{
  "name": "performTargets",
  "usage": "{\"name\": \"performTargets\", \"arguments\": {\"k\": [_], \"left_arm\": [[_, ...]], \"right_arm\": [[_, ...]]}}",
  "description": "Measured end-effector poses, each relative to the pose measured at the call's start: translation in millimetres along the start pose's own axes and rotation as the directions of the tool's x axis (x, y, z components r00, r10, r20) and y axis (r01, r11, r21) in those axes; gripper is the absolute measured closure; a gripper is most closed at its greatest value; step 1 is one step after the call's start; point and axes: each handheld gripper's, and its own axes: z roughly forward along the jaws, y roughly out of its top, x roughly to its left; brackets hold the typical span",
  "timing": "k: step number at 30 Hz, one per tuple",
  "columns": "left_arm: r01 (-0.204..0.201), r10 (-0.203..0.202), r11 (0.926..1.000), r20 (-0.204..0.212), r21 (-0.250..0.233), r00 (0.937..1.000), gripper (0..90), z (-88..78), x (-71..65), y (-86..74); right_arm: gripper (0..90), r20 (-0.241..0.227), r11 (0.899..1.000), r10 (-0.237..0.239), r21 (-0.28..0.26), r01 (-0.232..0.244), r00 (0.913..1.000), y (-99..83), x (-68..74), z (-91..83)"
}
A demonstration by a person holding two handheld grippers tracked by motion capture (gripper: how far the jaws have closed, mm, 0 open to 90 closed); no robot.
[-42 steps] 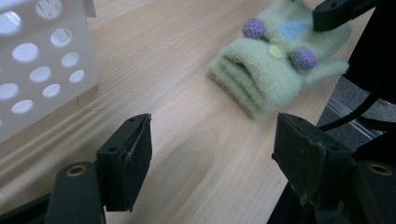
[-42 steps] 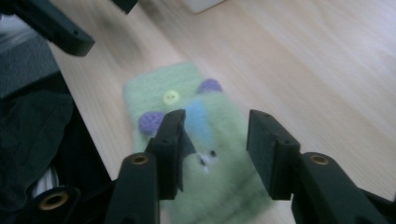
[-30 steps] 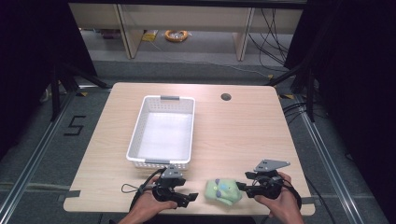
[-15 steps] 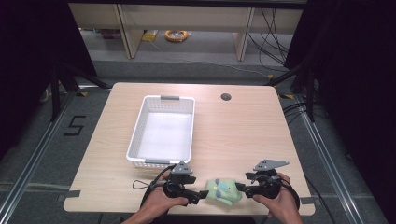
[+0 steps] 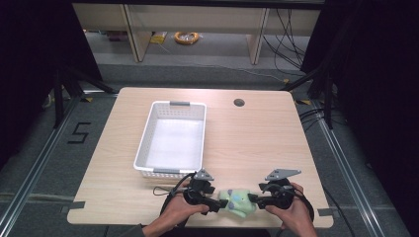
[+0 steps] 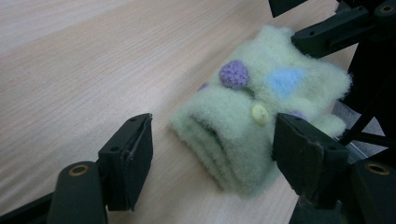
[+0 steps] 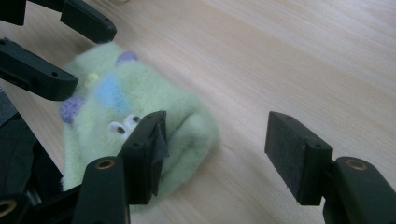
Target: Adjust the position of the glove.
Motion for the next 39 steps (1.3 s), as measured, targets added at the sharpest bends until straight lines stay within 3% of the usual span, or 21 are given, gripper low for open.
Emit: {"name": "performTargets", "arguments": {"k": [4, 8, 9, 15, 24, 26, 27, 28, 30, 35, 36, 37, 38, 39], "left_arm": [[0.007, -0.007, 1.0000, 0.006, 0.005, 1.0000, 29.5, 4.2, -0.1, -0.7], [-0.011, 0.010, 0.9993, 0.021, 0.036, 0.9997, 30.5, 9.6, -2.0, -4.3], [-0.017, 0.016, 0.9991, 0.017, 0.038, 0.9997, 31.2, 10.5, -3.1, -4.2], [-0.040, 0.039, 0.9979, 0.008, 0.052, 0.9992, 32.9, 12.8, -6.9, -2.1], [-0.043, 0.042, 0.9982, 0.007, 0.041, 0.9991, 35.9, 13.3, -8.2, -2.9], [-0.044, 0.044, 0.9980, 0.010, 0.045, 0.9990, 36.5, 13.1, -7.7, -2.8], [-0.038, 0.038, 0.9981, 0.008, 0.049, 0.9993, 36.8, 12.9, -7.2, -2.7], [-0.033, 0.032, 0.9988, 0.006, 0.037, 0.9995, 37.1, 13.3, -7.8, -3.1], [-0.032, 0.032, 0.9986, 0.008, 0.042, 0.9995, 37.5, 12.8, -7.8, -3.0], [-0.031, 0.030, 0.9988, 0.003, 0.038, 0.9995, 38.4, 10.7, -9.6, -3.0], [-0.039, 0.039, 0.9983, 0.001, 0.043, 0.9993, 38.6, 9.9, -9.0, -2.9], [-0.038, 0.038, 0.9982, 0.002, 0.046, 0.9993, 38.8, 9.8, -8.8, -2.8], [-0.034, 0.034, 0.9983, -0.002, 0.046, 0.9994, 38.8, 9.4, -9.6, -2.8], [-0.031, 0.031, 0.9984, 0.002, 0.047, 0.9995, 38.7, 9.2, -10.1, -2.9]], "right_arm": [[39.6, 0.001, 1.000, 0.014, 0.023, -0.014, 0.9999, -2.4, -1.6, 3.4], [39.6, 0.018, 1.000, -0.002, 0.012, 0.002, 0.9998, -4.4, -2.8, 6.8], [39.6, 0.016, 0.999, -0.002, 0.033, 0.001, 0.9999, -4.3, -2.7, 6.2], [39.8, 0.014, 0.999, 0.026, 0.026, -0.026, 0.9996, -5.7, -2.0, 9.1], [39.8, 0.006, 0.998, 0.044, 0.044, -0.044, 0.9990, -6.1, -3.8, 8.3], [40.2, -0.002, 0.998, 0.055, 0.009, -0.055, 0.9985, -6.2, -4.2, 8.7], [40.3, -0.005, 0.999, 0.048, 0.016, -0.047, 0.9989, -5.1, -4.9, 6.7], [40.4, 0.001, 0.998, 0.053, -0.017, -0.053, 0.9986, -4.8, -4.6, 6.7], [40.8, -0.009, 0.998, 0.061, -0.003, -0.061, 0.9981, -3.4, -3.7, 5.0], [42.1, -0.023, 0.997, 0.063, -0.046, -0.064, 0.9977, -2.2, -2.2, 3.8], [42.2, -0.029, 0.998, 0.055, -0.035, -0.056, 0.9981, -0.4, -2.2, -0.4], [42.1, -0.035, 0.994, 0.070, -0.083, -0.073, 0.9969, -0.5, -0.3, 0.8], [42.2, -0.077, 0.996, 0.061, -0.065, -0.066, 0.9951, 0.7, -1.4, -1.4], [42.4, -0.046, 0.997, 0.055, -0.051, -0.057, 0.9974, 2.3, 1.6, -3.1]]}}
